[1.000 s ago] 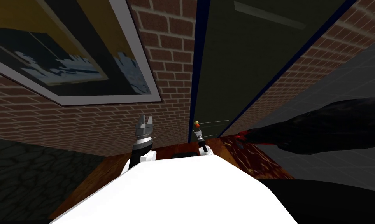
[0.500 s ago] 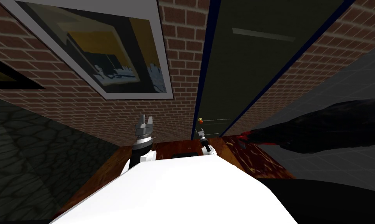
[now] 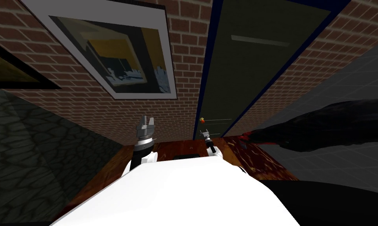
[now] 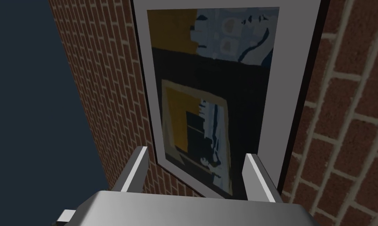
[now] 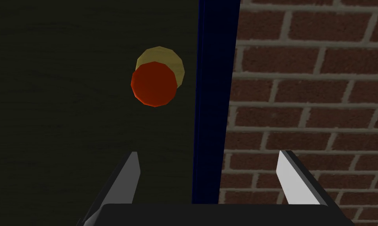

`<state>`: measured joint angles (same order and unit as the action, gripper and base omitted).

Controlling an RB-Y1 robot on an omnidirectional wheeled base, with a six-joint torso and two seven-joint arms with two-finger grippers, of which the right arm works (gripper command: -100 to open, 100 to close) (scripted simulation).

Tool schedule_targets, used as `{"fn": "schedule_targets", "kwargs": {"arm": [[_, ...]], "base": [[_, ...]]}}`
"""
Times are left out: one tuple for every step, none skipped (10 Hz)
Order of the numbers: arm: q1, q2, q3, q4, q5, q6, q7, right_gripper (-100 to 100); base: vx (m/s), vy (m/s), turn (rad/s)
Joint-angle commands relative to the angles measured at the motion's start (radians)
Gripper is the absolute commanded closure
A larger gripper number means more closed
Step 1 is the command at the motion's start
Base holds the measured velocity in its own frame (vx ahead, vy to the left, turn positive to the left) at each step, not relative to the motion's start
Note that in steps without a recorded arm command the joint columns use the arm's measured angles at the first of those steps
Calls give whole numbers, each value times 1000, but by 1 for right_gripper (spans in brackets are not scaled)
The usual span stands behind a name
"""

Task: Pull the door open

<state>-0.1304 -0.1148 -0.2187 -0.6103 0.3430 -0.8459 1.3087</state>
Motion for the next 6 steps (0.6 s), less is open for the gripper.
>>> {"fn": "schedule_targets", "kwargs": {"arm": [[9,-11,-2,-19,-4,2,-28,-100],[9,-16,-7,-17,-8,-3,-43,-100],[8,-17,-12,-15,-12,-8,-59,-100],[9,-15,-9,-16,-9,-5,-47,-100],[9,-13,-41,-17,-8,-3,-45,-100],[9,-12,-57,-17,-7,-2,-43,-100]], "base": [[22,-38,-56],[49,-46,-56],[91,-64,-90],[46,-30,-13],[31,-16,257],[45,-21,271]]}}
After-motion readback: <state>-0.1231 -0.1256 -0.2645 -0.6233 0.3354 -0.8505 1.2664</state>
